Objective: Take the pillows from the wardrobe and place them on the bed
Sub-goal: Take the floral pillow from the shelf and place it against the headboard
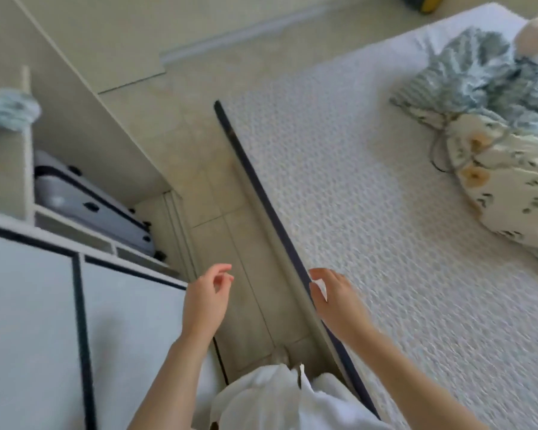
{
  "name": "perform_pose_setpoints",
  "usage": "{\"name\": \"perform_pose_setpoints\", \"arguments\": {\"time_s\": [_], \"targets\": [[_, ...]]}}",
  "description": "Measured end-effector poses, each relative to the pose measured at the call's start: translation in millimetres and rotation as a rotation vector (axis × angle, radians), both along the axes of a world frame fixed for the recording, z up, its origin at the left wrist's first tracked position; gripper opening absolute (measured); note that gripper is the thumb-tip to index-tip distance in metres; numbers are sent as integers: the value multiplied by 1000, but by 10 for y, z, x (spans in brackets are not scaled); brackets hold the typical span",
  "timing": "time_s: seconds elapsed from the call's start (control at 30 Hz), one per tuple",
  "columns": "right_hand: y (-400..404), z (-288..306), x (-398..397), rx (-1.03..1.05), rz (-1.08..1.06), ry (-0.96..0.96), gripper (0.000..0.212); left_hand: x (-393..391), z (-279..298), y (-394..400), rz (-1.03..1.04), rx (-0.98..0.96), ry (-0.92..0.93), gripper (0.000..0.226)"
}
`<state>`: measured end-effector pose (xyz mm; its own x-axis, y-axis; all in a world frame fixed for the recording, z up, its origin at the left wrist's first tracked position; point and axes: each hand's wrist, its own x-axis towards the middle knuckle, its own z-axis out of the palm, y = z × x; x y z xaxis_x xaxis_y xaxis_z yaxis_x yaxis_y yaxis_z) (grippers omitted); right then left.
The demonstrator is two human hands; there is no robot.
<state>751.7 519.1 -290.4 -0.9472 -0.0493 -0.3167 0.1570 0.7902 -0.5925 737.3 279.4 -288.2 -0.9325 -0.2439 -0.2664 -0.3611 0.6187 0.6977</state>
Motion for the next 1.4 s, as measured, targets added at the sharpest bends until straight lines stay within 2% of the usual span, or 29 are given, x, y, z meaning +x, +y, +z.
{"name": "perform_pose_setpoints", "arguments": {"time_s": [0.2, 0.3, 0.43, 0.6, 0.83, 0.9, 1.1, 1.2, 1.4], "targets": [[-822, 239, -836, -75, 212, 76, 27, -465, 231, -633, 199, 18, 101, 20], [-1158, 342, -1278, -118, 308, 93, 31, -643, 287, -850, 289, 10, 147, 20], [-1565, 378, -1877, -157, 416, 103, 30, -938, 301, -1096, 365, -24, 187, 22], [-2191, 427, -2798, -182, 625, 88, 29, -1511, 371, -1486, 559, -69, 197, 22], [-3136, 678, -3811, -185, 919, 168, 30, -2149, 623, -2079, 811, -194, 267, 21], [-3436, 730, -4009, -197, 1000, 200, 30, -2299, 709, -2240, 889, -277, 287, 24], [-4453, 898, -4429, -247, 1207, 356, 30, -2632, 749, -2760, 1038, -718, 251, 30], [-4990, 983, -4472, -273, 1359, 452, 33, -2682, 729, -3024, 1138, -807, 233, 37], [-6015, 1123, -4405, -343, 1641, 729, 45, -2672, 680, -3546, 1292, -867, 146, 64]]}}
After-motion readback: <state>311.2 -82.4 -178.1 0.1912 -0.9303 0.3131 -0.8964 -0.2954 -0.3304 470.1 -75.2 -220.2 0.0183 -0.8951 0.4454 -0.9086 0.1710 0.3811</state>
